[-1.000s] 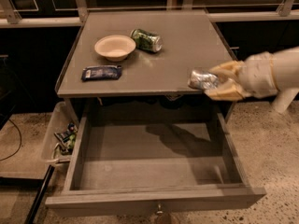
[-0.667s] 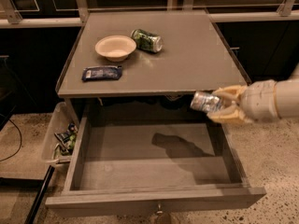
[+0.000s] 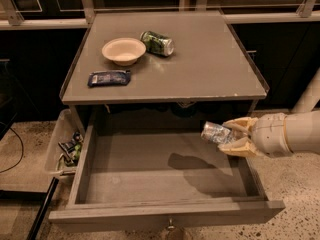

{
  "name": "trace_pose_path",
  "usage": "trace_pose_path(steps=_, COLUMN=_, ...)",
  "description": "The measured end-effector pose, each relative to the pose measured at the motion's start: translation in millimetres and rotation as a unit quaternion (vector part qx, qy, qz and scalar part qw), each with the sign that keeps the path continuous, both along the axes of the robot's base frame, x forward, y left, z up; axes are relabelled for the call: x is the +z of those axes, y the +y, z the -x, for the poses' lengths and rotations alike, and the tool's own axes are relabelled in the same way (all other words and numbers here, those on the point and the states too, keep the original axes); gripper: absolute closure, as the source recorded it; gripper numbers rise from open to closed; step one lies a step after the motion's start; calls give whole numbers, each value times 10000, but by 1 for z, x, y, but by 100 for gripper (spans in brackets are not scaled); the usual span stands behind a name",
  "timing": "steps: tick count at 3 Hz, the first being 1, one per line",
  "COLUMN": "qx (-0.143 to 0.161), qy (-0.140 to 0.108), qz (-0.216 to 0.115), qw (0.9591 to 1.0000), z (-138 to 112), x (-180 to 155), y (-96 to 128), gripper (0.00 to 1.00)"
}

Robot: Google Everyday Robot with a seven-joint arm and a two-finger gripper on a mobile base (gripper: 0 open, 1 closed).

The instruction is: Place redbull can into top drawer

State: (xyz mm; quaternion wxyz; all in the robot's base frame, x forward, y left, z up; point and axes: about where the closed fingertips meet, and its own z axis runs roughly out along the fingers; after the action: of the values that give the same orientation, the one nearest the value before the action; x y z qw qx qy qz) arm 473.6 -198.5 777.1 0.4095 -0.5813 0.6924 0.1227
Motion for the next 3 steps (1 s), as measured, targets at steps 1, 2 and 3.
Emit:
trace_pose_path(steps=1, qx=134, qy=27, qz=41, qw=9999, z=-8, x=-17, y=13, gripper=100)
trace_pose_path(steps=2, qx=249, qy=111, qz=81, qw=9996, z=-18, x=-60, y=30, gripper=100)
trace_pose_path(steps=3, qx=290, qy=103, qz=125, qw=9994, z=-32, x=-96, y=40, gripper=100)
